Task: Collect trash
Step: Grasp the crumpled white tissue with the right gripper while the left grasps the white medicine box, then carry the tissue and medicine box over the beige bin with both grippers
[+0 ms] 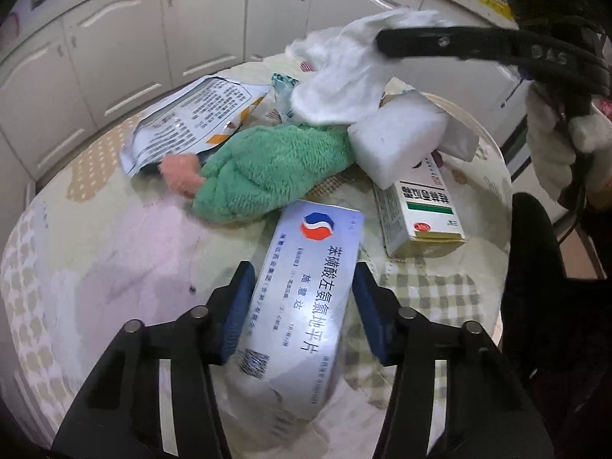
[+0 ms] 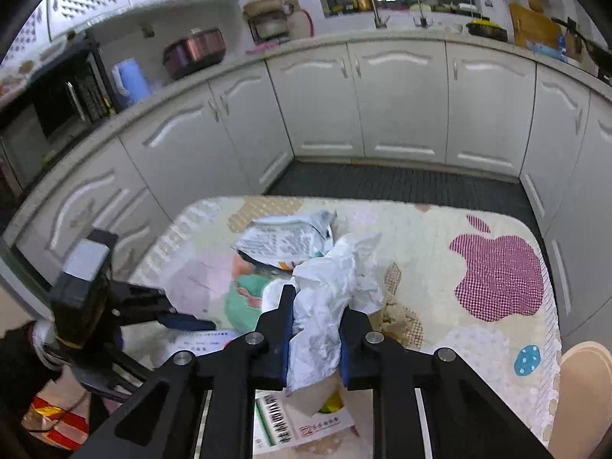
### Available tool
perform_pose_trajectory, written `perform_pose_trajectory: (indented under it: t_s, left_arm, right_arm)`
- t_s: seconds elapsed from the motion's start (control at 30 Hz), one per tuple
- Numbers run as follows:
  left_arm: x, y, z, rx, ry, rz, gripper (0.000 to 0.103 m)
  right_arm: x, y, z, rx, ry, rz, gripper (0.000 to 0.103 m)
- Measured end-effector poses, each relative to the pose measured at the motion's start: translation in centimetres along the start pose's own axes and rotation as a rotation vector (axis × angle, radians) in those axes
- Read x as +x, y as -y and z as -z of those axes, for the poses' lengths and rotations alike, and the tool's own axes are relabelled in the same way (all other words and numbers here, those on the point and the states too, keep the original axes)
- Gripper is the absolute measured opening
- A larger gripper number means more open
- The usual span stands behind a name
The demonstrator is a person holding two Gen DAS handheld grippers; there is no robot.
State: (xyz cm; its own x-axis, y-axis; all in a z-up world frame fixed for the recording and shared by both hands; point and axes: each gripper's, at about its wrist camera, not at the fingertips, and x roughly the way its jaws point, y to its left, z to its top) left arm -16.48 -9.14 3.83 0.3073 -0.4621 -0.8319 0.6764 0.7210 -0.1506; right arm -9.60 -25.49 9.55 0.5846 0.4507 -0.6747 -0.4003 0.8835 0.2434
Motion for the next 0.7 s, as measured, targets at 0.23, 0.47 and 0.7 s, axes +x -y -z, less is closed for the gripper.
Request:
perform_pose_trajectory:
  t_s: [0.23,0.47,0.7]
  left_arm:
    - [-3.3,1.4,1.1,-0.092,0.08,-0.03,0.045]
    - [-5.0,3.1,1.1,-0.153,0.145,-0.062,0.045]
    - [-6.1,4.3,0.3,-0.19,0.177,-0.071,0.044]
  right_arm:
    - [-4.6,0.0,0.7,0.011,0.087,-0.015,0.017]
    - [-7.8,2.3,2.3,0.077,0.135,0.012,0.017]
    - [-9.8,3.3,3.9,0.085,0.145,0.036,0.017]
